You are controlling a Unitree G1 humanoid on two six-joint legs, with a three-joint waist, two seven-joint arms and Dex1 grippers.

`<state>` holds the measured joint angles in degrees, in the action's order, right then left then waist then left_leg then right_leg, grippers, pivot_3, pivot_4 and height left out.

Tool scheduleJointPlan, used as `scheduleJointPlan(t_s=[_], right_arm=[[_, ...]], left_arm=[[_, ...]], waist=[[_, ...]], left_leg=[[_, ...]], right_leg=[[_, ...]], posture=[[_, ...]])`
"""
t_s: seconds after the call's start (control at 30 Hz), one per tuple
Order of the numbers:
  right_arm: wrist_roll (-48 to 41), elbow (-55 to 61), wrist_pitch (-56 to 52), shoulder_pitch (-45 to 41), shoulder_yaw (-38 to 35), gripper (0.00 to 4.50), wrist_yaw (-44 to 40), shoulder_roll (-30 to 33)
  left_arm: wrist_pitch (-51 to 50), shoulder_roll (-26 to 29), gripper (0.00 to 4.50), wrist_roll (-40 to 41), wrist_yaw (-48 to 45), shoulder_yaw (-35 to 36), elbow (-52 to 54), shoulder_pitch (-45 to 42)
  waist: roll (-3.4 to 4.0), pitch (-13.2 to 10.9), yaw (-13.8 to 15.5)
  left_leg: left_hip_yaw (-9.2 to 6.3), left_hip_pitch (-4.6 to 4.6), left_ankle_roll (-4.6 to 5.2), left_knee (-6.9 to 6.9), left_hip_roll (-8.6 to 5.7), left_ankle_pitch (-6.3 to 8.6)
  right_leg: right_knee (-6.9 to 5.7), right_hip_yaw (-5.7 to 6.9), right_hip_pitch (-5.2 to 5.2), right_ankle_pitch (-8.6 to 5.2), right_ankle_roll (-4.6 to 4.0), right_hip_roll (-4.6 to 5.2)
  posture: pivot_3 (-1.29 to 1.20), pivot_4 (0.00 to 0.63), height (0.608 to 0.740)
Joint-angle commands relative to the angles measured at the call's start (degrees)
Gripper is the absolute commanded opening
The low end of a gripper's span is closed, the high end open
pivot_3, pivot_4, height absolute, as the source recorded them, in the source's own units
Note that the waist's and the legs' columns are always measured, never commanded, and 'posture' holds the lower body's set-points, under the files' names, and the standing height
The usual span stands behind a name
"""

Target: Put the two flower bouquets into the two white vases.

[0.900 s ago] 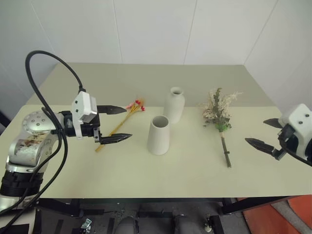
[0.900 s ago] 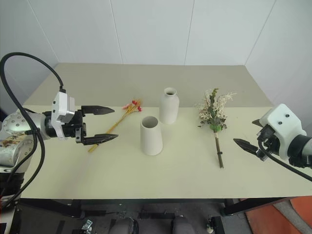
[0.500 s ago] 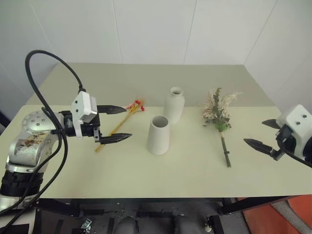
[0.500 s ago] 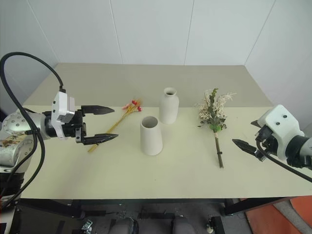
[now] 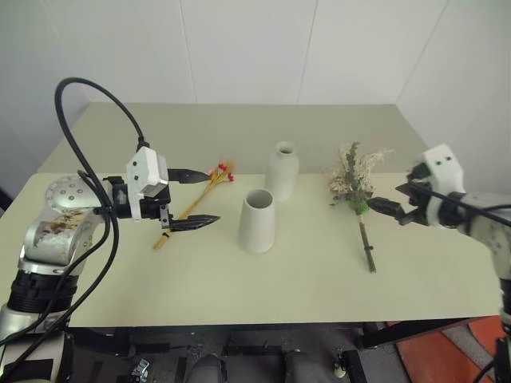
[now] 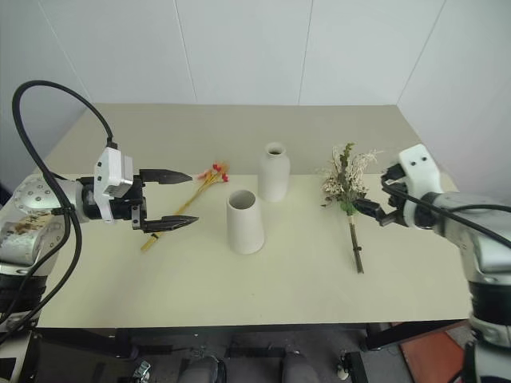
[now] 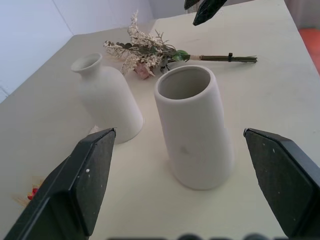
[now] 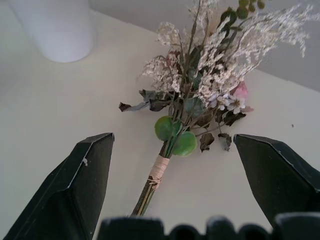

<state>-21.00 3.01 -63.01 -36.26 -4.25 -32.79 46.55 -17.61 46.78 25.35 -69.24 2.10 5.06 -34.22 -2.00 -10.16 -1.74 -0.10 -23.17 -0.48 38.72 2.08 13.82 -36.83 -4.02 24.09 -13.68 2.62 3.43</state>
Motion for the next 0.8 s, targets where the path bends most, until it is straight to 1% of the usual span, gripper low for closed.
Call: scheduleJointPlan(t_s=[0.03, 0.1, 0.27, 0.57, 0.67, 0.77, 0.8], right_arm=[[1.61, -3.48, -1.82, -3.42, 2.18, 4.50, 2.23, -2.40], [2.87, -5.12, -1.78, -4.34, 3.69, 4.50, 3.57, -3.73], [4.16, -8.38, -1.14, -4.91, 3.73, 4.50, 5.03, -5.59], [5.23, -9.33, -1.87, -5.69, 4.06, 4.50, 5.27, -7.73], [5.82, -10.09, -3.69, -6.22, 4.19, 3.92, 5.99, -7.70], [5.99, -9.96, -5.57, -6.26, 3.79, 2.92, 6.40, -7.21], [5.93, -9.67, -6.22, -6.10, 3.75, 2.52, 6.18, -6.87]], left_arm=[[1.01, -0.21, 4.48, -0.27, 0.14, 0.12, 0.64, -1.54], [0.94, -0.18, 4.48, -0.51, 0.49, 0.34, 0.88, -1.19], [0.56, 0.42, 4.48, -0.35, 0.74, 1.03, 2.17, 0.71], [0.58, 0.70, 4.48, -0.16, 1.09, 1.15, 2.68, 1.58], [0.77, 0.67, 4.50, -0.25, 1.10, 1.04, 2.51, 1.51], [0.85, 0.74, 4.50, -0.24, 1.07, 1.08, 2.51, 1.62], [0.89, 0.75, 4.50, -0.24, 1.06, 1.09, 2.54, 1.71]], waist=[[0.00, 0.00, 0.08], [0.01, -0.01, 0.29], [0.01, -0.01, 0.64], [0.01, -0.01, 0.54], [0.01, -0.01, 0.52], [0.01, -0.01, 0.53], [0.01, -0.01, 0.54]], left_leg=[[0.00, -0.22, 0.00, 0.05, -0.01, -0.01], [-0.01, -0.27, 0.00, 0.04, -0.01, -0.01], [0.00, -0.33, 0.00, 0.04, -0.01, 0.00], [0.00, -0.24, 0.01, 0.04, 0.00, 0.00], [0.00, -0.24, 0.00, 0.04, 0.00, 0.00], [-0.01, -0.24, 0.00, 0.04, 0.00, 0.00], [-0.01, -0.24, 0.00, 0.04, 0.00, 0.00]], right_leg=[[-0.10, 0.00, 0.24, 0.02, 0.00, 0.01], [-0.15, 0.01, 0.30, 0.02, 0.00, 0.01], [-0.08, 0.02, 0.34, 0.02, 0.00, 0.02], [-0.13, 0.02, 0.29, 0.02, 0.00, 0.01], [-0.14, 0.02, 0.29, 0.02, 0.00, 0.01], [-0.14, 0.02, 0.29, 0.02, 0.00, 0.01], [-0.14, 0.02, 0.29, 0.02, 0.00, 0.01]], posture=[[0.00, 0.150, 0.740], [0.00, 0.150, 0.740], [0.00, 0.150, 0.740], [0.00, 0.150, 0.740], [0.00, 0.150, 0.740], [0.00, 0.150, 0.740], [0.00, 0.150, 0.740]])
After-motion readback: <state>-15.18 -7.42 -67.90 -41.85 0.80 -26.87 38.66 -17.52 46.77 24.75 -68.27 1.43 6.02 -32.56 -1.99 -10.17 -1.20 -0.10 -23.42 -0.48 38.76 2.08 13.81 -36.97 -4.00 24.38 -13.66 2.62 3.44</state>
